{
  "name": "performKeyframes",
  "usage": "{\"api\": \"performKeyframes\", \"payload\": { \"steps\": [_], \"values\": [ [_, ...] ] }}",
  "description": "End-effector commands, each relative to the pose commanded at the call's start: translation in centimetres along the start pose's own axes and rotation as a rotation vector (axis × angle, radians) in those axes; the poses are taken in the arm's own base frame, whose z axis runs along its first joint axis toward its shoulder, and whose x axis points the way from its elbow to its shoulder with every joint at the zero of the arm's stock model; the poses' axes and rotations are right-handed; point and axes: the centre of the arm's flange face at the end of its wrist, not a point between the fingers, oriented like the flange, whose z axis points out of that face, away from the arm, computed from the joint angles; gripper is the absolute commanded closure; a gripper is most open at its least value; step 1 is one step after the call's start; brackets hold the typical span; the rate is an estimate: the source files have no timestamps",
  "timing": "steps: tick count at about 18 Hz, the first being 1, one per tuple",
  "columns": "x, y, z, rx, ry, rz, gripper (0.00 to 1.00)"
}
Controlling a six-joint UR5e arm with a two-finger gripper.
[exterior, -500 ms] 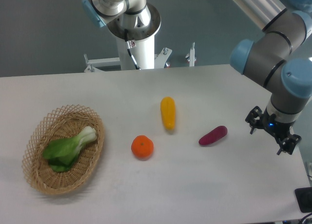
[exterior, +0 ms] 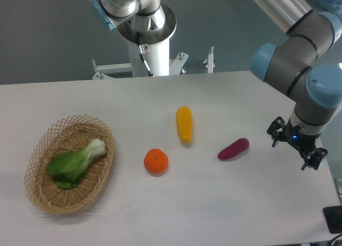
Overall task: Pick up the green vegetable from the basket
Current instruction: 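Move the gripper over the wicker basket above the green bok choy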
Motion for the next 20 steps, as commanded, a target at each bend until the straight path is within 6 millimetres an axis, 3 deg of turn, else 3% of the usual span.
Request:
{"api": "performKeyframes", "payload": {
  "steps": [5, 10, 13, 20],
  "values": [
    [1.1, -2.8, 0.2, 0.012, -0.008, -0.157, 0.0],
    [3.0, -7.6, 0.1, 0.009, -0.011, -0.192, 0.0],
    [5.8, -10.7, -0.4, 0.027, 0.009, -0.214, 0.0],
    [15.9, -21.9, -1.4, 0.031, 0.051, -0.173, 0.0]
  ]
}}
